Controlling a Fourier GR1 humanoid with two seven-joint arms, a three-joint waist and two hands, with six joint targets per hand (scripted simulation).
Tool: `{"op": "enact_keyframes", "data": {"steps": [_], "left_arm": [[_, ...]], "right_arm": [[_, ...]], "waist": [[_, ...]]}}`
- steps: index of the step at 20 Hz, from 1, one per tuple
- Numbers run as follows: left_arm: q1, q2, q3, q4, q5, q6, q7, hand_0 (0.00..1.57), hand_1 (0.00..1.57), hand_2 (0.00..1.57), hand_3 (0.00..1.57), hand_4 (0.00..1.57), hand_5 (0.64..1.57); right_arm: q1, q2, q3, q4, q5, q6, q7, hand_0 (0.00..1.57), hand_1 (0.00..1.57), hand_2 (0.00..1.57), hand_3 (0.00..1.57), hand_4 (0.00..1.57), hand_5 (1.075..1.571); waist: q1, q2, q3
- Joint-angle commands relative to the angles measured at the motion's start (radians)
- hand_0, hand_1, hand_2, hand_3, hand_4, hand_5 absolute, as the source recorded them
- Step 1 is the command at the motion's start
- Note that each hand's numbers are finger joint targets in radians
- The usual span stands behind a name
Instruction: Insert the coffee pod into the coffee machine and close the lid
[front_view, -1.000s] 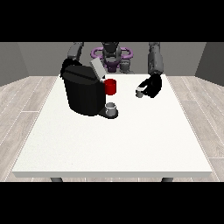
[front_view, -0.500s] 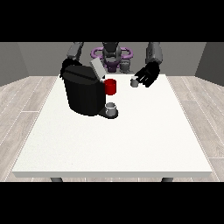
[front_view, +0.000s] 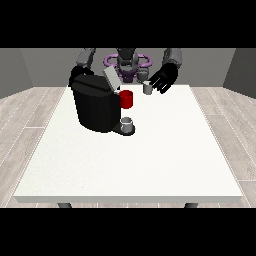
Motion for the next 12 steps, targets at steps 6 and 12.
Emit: {"op": "enact_keyframes", "data": {"steps": [6,12], "left_arm": [[-0.102,0.010,0.042,0.008,0.000,-0.012,0.083,1.24,1.24,1.26,1.20,0.48,1.571],[-0.158,0.074,0.075,0.025,0.013,-0.055,0.053,1.28,1.28,1.33,1.27,0.52,1.571]], "right_arm": [[-0.033,-0.002,0.012,-0.022,-0.009,0.016,0.000,0.00,0.00,0.00,0.00,0.52,1.571],[-0.011,-0.034,0.025,-0.064,-0.008,0.039,0.001,0.00,0.00,0.00,0.00,0.51,1.571]], "waist": [[-0.054,0.026,0.0000],[-0.110,0.069,0.0000]]}}
